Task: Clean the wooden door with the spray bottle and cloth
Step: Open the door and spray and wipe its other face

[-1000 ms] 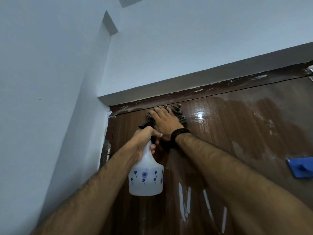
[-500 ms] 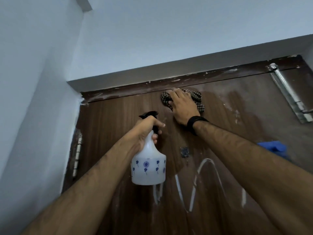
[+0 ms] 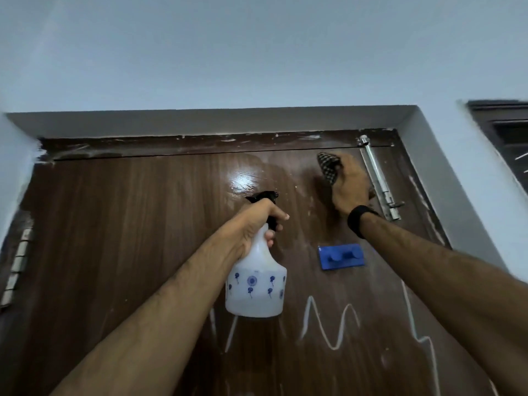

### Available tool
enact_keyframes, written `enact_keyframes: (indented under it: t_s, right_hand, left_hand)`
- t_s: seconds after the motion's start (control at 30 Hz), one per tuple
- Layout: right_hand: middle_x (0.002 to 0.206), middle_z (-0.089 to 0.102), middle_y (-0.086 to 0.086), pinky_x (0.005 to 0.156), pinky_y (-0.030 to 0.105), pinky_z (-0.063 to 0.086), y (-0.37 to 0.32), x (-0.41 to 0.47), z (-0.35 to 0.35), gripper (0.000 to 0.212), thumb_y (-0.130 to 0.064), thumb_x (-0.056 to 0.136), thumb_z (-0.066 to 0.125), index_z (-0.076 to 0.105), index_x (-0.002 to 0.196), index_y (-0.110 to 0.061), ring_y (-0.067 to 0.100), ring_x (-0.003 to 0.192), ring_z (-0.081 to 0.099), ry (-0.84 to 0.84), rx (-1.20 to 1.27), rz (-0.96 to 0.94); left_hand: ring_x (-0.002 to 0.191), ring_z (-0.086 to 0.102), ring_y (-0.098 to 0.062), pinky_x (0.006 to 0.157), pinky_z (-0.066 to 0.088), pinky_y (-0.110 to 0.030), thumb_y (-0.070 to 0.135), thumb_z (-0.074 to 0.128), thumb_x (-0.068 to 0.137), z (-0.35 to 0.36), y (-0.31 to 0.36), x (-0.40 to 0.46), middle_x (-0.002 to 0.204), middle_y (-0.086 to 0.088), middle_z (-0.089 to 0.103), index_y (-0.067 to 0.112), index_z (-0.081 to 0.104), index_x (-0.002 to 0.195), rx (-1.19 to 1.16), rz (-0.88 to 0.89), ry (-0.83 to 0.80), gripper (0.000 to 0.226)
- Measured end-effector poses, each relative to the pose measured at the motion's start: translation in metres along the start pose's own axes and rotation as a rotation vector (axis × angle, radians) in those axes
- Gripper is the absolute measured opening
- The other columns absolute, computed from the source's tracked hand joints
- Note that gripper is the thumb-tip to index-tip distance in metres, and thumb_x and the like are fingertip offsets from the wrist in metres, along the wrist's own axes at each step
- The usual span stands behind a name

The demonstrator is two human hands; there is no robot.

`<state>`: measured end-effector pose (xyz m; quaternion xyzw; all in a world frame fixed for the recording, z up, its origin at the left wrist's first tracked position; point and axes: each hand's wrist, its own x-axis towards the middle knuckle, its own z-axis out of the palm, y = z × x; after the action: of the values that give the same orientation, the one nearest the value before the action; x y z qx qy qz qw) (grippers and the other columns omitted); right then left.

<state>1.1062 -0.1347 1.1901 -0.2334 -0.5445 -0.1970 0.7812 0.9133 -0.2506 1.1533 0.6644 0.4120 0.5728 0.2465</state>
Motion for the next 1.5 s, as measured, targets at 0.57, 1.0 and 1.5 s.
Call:
enact_keyframes:
  t_s: [0.57,1.0,1.5]
  right_hand:
    - [0.162,0.023,0.012,0.124,0.050,0.018,0.080,-0.043,-0.015,0.061,-0.029,0.103,0.051,0.026,0.156,-0.016,0.030,0.152,0.015,-0.397,-0.127,-0.118]
    - [0.166,0.014,0.012,0.125,0.053,0.010,0.073,-0.012,0.002,0.061,-0.031,0.104,0.045,0.020,0.158,-0.017,0.030,0.154,0.007,-0.474,-0.139,-0.316]
    - [0.167,0.012,0.010,0.122,0.052,-0.007,0.032,0.030,0.031,0.059,-0.040,0.107,0.033,0.015,0.158,-0.017,0.025,0.155,0.005,-0.535,-0.297,-0.330]
  left_hand:
    - [0.039,0.035,-0.011,0.042,0.036,-0.019,0.006,0.065,0.084,0.083,-0.021,0.015,0.065,-0.006,0.053,0.005,0.066,0.089,0.063,-0.053,0.088,0.006]
    - [0.044,0.035,-0.011,0.047,0.034,-0.022,0.006,0.063,0.088,0.067,-0.017,0.014,0.068,-0.006,0.055,0.002,0.068,0.093,0.078,-0.060,0.199,0.009]
    - [0.041,0.036,-0.010,0.041,0.036,-0.020,0.007,0.065,0.085,0.059,0.006,0.016,0.070,-0.006,0.056,0.003,0.066,0.098,0.037,-0.003,0.180,0.014]
